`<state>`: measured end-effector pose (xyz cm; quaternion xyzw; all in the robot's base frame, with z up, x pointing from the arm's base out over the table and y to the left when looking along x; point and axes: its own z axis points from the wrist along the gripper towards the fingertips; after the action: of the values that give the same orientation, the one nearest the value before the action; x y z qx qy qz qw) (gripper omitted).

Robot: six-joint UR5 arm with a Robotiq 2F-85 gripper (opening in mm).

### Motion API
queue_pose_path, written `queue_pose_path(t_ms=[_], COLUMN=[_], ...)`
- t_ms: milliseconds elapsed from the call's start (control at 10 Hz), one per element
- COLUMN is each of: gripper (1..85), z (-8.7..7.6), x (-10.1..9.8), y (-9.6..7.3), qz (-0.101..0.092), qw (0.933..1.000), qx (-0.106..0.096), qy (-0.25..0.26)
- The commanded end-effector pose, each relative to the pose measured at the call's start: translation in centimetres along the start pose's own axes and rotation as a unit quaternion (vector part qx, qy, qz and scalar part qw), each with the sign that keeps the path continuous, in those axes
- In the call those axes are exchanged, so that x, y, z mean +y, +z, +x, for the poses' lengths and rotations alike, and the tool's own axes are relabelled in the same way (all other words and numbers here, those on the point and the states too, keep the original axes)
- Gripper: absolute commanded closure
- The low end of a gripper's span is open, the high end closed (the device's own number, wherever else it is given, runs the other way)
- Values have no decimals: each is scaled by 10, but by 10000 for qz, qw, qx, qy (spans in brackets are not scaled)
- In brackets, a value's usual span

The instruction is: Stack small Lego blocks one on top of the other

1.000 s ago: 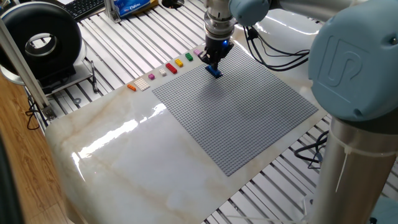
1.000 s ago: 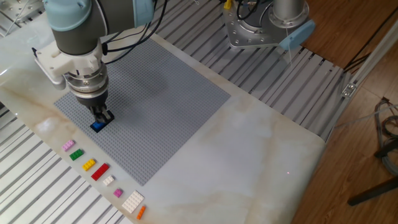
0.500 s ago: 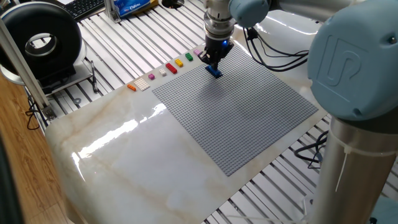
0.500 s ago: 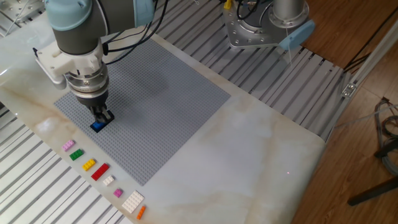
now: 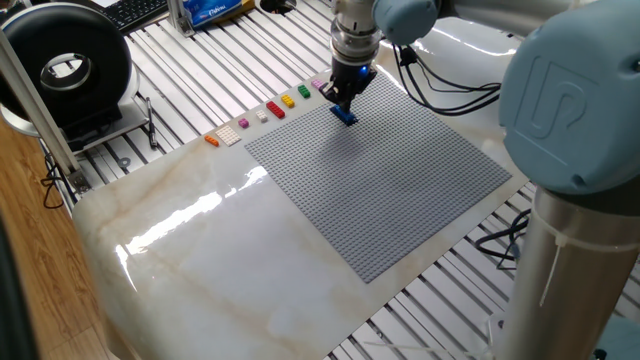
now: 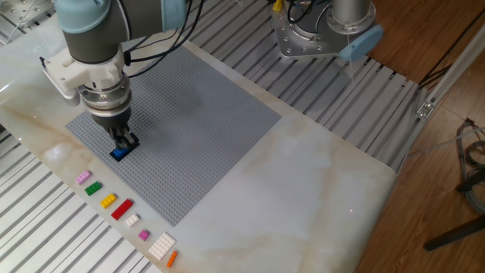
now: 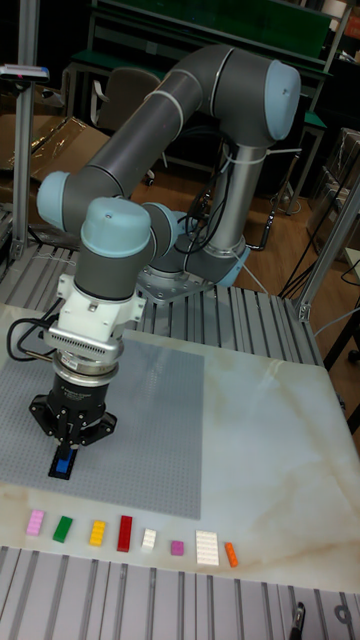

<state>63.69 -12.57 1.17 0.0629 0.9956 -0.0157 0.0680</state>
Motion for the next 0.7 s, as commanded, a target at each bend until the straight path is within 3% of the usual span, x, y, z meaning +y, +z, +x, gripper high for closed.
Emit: queue_pose_path(t_ms=[0, 200, 400, 600], gripper=[847, 847, 847, 847], z=[-7, 0, 8, 8], x=[2, 4, -7, -4], y=[-9, -14, 4, 4], qz=[-115, -167, -54, -76], qw=[9999, 9998, 10000, 9999], qx=[-10, 59, 44, 54], qy=[5, 51, 44, 55])
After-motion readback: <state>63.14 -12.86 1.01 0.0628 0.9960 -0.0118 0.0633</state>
